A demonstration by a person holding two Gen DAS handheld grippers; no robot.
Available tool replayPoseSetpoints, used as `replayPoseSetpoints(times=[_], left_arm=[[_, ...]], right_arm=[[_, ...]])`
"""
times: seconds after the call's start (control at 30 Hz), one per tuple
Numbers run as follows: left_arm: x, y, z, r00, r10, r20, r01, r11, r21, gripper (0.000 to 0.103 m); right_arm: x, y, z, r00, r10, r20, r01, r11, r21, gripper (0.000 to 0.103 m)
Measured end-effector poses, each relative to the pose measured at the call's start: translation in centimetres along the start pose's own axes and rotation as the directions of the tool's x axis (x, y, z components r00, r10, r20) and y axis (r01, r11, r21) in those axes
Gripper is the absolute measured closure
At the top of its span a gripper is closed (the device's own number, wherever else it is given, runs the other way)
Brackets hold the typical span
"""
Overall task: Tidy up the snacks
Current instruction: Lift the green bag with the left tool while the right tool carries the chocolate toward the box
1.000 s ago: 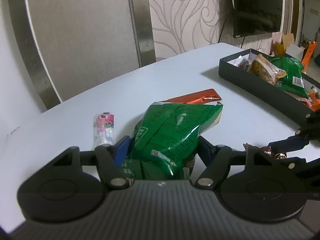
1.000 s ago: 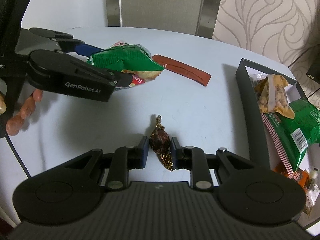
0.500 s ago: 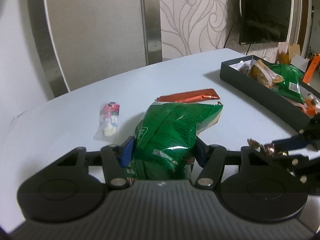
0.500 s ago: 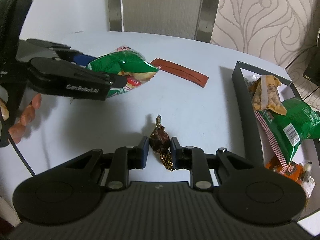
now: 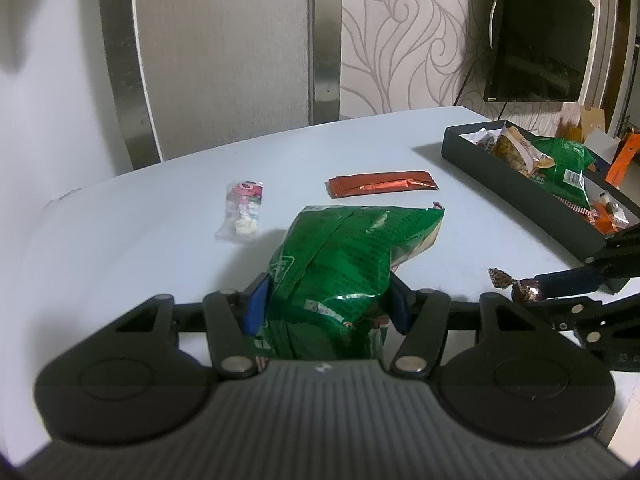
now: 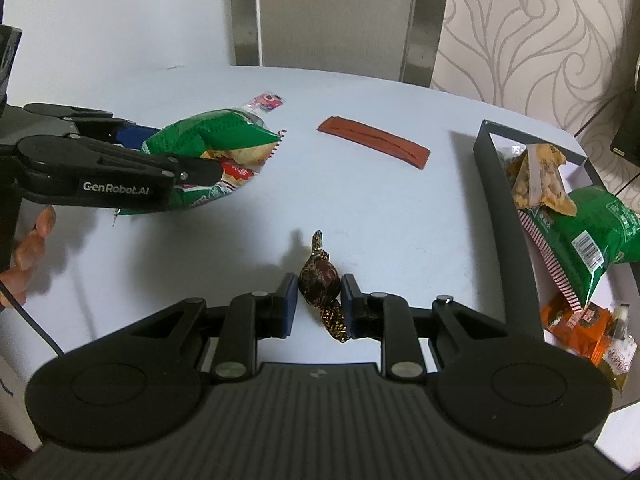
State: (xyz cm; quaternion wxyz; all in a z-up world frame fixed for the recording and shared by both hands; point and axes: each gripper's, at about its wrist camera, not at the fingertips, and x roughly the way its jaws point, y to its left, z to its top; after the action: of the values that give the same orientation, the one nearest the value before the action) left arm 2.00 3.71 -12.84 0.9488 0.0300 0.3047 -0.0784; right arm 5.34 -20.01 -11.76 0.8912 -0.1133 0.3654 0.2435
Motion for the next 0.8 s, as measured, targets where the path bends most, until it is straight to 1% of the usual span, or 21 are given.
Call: replayPoseSetpoints(times=[0.13,0.3,0.43,0.6,0.8], left_arm=[[0.1,0.2,-0.4,1.000,0.012,-0.011,-0.012,1.000,-0.009,0.042],[-0.3,0.1,-0.8,1.000,0.017,-0.009,-0.017,1.000,0.017,0.042],[-0.5,0.4,-0.8,1.000,0.022,-0.014,-0.022,1.000,0.001,0.042],[-0.6,0.2,-0.9,1.000,0.020,-0.014,-0.020,1.000,0.012,0.042],[-0.1,-1.3,0.4,1.000,-0.022,-0.002,0.022,1.000,0.009,0.042]], right_arm=[[-0.6,0.3,0.1,1.000,0.008,0.008,-0.008,1.000,-0.005,0.076],[-0.6,0.2,-0.2,1.000,0.008,0.000,-0.008,1.000,-0.005,0.076],[-0.3,0.0,-0.3,1.000,0.012,-0.003,-0.012,1.000,0.009,0.076],[-0.9,-0.1,-0.1,1.000,0.014,0.022,-0.015,1.000,0.012,0.076],[-2.4,-1.2,0.2,0.998,-0.006,0.056,0.004,0.999,0.034,0.076]])
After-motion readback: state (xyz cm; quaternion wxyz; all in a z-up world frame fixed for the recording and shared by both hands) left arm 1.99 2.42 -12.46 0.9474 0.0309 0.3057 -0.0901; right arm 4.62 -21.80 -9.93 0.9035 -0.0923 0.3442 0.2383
